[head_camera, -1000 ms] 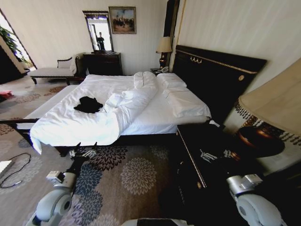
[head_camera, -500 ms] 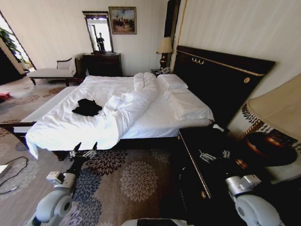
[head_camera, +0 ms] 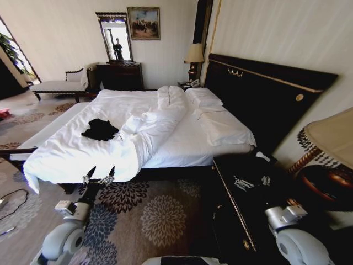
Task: Fold the clothes on the bed.
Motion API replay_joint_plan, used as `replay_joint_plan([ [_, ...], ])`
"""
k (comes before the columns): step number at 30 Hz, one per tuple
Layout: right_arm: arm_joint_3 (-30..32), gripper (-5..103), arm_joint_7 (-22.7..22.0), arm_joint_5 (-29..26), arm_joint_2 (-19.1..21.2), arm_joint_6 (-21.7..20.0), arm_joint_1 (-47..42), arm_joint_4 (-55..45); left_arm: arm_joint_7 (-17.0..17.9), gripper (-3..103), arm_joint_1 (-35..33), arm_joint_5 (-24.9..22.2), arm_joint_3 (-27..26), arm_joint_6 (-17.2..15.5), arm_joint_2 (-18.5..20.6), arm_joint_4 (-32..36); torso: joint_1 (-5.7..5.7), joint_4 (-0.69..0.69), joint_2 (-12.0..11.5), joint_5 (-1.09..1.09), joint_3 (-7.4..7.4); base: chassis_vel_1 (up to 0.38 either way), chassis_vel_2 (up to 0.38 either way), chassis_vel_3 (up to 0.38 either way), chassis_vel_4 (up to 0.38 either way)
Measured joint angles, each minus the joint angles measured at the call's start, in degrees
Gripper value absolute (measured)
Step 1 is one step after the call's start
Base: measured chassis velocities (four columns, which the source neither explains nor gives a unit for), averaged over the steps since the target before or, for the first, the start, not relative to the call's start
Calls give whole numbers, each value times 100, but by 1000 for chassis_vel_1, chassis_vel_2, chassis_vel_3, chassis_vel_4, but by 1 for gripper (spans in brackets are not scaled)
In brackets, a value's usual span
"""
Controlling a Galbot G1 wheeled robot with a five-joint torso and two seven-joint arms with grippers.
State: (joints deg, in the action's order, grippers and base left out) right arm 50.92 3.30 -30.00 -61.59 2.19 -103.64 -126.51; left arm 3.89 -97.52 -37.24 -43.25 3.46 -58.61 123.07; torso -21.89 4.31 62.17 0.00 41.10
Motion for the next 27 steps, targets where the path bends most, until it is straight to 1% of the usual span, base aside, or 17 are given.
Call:
replay_joint_plan([
  [13,-20,100,-1,3,-13,-7,21,52,15,100,43,2,18,-8,-34,-41,0,-1,0,0,0,-118,127,124,-113],
  [27,-34,100,17,-19,-23,-13,25,61,21,100,2,6,21,-9,-84,-36,0,0,-1,0,0,-134,134,133,-143],
])
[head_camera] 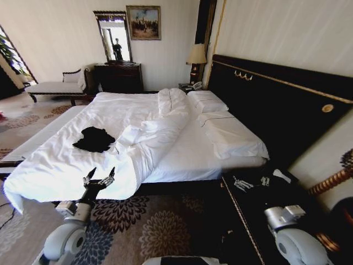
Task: Fold the clothes on the bed.
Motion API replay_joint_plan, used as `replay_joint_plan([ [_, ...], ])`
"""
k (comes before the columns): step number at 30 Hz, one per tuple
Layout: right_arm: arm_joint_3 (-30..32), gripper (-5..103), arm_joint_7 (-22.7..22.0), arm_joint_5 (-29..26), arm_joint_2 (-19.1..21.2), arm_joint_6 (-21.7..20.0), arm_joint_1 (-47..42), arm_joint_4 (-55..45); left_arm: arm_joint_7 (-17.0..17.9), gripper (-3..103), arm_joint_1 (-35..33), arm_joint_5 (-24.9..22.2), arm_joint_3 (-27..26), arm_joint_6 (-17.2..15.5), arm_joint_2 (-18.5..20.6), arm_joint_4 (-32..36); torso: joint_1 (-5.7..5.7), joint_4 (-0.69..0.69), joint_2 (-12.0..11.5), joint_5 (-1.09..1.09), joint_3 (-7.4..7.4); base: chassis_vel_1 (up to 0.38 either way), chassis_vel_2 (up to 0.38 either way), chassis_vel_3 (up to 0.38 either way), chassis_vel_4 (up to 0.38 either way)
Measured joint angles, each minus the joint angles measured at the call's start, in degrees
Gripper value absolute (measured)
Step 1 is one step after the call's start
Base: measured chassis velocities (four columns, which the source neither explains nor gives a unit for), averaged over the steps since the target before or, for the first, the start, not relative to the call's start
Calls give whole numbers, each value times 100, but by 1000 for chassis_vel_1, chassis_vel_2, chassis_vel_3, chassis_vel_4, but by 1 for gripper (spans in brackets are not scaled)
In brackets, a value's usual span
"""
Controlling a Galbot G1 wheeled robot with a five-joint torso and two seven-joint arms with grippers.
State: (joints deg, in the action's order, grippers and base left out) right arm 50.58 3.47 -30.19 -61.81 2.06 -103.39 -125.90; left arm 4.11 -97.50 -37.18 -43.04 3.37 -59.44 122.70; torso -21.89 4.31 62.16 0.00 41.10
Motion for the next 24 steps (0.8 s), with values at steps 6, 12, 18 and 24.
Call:
replay_joint_plan([
  [6,14,100,9,7,-18,0,-38,-17,-3,100,-12,0,0,10,-22,5,-1,1,0,1,0,-139,153,124,-134],
  [12,34,100,20,16,-6,5,-43,-15,-21,100,-103,53,8,30,-58,40,0,-1,0,0,0,-123,138,131,-142],
  [18,2,100,9,-57,-40,-11,-40,-52,-23,100,-96,69,-5,41,-50,89,0,1,0,0,0,-163,141,146,-141],
  [24,-2,100,12,-28,-47,-6,-35,-12,-23,100,-99,163,-31,124,-35,138,0,-1,0,0,0,-158,167,152,-147],
])
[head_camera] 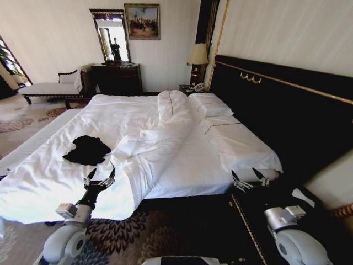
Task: Fold the clothes on the bed.
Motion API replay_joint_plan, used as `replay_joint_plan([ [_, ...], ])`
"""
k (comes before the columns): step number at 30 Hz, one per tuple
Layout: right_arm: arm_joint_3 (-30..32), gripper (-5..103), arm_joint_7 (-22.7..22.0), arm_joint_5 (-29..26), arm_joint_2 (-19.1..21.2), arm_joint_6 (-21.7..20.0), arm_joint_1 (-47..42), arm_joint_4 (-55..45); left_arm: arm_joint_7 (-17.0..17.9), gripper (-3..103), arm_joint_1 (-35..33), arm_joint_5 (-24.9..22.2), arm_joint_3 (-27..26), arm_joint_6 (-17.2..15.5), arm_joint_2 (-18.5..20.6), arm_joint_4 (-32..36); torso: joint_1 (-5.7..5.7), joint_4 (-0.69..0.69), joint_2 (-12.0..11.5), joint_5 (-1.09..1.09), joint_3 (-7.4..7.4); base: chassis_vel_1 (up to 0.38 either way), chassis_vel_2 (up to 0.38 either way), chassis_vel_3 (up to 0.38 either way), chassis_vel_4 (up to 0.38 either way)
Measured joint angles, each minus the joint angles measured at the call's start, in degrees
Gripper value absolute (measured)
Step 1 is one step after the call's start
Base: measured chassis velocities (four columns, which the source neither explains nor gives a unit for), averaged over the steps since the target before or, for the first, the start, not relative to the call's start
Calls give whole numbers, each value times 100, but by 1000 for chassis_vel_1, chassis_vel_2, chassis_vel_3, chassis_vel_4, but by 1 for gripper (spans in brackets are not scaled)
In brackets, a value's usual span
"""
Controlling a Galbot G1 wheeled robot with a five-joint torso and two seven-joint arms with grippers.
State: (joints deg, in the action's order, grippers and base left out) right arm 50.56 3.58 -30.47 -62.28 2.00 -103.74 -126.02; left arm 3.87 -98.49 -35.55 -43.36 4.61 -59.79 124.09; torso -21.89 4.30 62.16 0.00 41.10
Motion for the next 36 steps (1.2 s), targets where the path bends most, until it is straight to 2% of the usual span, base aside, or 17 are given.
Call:
replay_joint_plan([
  [7,-21,100,-2,77,-26,29,14,9,-19,100,-151,123,-60,183,-9,79,0,1,0,0,0,-159,159,162,-142],
  [36,-71,100,2,139,-48,49,37,106,-7,100,-7,79,46,112,14,-26,-1,0,0,0,1,-121,119,119,-121],
])
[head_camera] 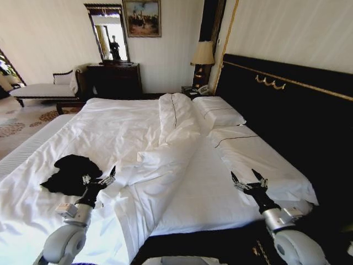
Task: Fold the clothes on the bed.
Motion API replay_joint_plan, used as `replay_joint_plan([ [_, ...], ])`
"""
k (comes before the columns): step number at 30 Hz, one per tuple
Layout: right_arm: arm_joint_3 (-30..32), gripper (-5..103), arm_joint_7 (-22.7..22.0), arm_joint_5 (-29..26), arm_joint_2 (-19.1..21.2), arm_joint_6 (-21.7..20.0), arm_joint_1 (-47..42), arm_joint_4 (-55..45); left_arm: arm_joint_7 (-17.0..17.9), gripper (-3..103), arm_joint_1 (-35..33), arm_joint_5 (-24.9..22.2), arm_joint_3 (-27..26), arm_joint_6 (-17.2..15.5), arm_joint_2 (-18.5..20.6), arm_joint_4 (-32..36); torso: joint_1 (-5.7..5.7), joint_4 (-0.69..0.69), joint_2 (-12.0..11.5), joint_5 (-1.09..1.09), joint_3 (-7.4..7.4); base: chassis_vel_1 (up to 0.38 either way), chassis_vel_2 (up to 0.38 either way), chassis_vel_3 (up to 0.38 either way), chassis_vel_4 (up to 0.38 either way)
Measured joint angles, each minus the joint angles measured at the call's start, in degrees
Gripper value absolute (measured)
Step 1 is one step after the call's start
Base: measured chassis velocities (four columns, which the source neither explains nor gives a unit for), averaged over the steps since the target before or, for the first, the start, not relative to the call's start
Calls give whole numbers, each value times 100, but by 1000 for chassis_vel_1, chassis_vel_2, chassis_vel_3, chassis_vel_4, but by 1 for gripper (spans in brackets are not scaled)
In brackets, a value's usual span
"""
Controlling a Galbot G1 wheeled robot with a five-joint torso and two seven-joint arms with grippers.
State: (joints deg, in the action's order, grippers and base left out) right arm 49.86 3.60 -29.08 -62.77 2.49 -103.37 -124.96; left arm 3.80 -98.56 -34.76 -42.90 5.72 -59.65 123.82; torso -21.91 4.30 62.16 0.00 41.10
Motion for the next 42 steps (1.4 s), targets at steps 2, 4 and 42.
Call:
replay_joint_plan([
  [2,0,100,2,-2,4,5,-1,10,0,100,12,0,14,-4,-7,-12,2,0,1,0,-1,0,0,0,0],
  [4,1,100,15,-6,5,16,-8,13,0,100,23,0,24,-6,-12,-18,4,0,1,0,-2,0,0,0,0],
  [42,11,100,-1,11,-54,55,-10,128,22,100,51,-53,23,8,-23,-78,2,0,1,0,-1,32,32,-33,-36],
])
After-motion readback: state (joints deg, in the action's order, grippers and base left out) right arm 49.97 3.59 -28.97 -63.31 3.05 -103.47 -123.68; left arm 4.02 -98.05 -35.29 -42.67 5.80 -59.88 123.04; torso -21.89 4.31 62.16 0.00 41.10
